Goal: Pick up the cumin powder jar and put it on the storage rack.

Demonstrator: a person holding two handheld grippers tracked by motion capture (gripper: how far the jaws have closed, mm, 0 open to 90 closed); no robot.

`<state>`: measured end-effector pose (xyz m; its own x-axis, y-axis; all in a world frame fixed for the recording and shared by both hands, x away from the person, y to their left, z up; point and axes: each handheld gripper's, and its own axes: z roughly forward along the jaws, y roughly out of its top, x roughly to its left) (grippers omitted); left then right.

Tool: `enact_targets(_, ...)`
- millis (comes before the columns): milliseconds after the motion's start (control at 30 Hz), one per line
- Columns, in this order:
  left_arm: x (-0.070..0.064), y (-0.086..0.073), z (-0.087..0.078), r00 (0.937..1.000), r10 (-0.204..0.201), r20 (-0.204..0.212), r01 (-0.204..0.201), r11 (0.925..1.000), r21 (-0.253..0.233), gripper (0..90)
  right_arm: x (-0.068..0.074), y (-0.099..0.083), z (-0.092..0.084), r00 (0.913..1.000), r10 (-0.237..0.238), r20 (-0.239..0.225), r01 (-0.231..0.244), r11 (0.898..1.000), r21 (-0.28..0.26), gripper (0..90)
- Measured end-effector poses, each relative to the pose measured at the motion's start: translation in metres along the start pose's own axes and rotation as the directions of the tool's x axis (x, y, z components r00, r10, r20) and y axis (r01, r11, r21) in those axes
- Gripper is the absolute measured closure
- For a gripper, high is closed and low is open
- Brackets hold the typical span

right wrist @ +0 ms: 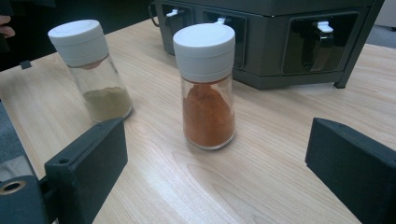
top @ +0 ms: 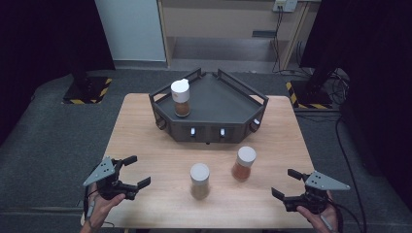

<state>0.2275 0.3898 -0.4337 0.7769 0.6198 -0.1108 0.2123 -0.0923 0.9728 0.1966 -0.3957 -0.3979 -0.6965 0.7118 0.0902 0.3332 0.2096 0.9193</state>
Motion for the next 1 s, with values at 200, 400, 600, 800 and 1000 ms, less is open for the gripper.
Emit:
enact_targets(200, 0.0, 0.0, 0.0, 1.0, 0.002, 0.002, -0.002, 1.0, 0.003, 1.4, -0.002, 0.0, 0.0, 0.9999, 0.009, -0.008, -0.009, 1.0, -0.006, 6.0)
enact_targets(400, 0.001, 0.0, 0.0, 1.0, -0.002, 0.001, 0.002, 1.0, 0.003, 1.4, -0.002, 0.0, -0.001, 0.9998, 0.016, -0.008, -0.016, 1.0, -0.017, 5.9)
enact_targets(600, 0.001, 0.0, 0.0, 1.0, -0.005, 0.001, 0.005, 1.0, 0.004, 1.4, -0.005, 0.0, -0.003, 0.9991, 0.04, -0.015, -0.04, 0.998, -0.039, 5.9)
enact_targets(800, 0.001, 0.0, 0.0, 1.0, -0.007, -0.001, 0.007, 1.0, 0.007, 1.4, -0.006, 0.006, 0.0, 0.9987, 0.038, -0.033, -0.04, 0.998, -0.043, 5.9)
enact_targets(1000, 0.001, 0.0, 0.0, 1.0, -0.009, 0.0, 0.009, 0.9999, 0.009, 1.4, -0.005, 0.016, -0.001, 0.9992, 0.013, -0.038, -0.015, 0.999, -0.037, 5.9)
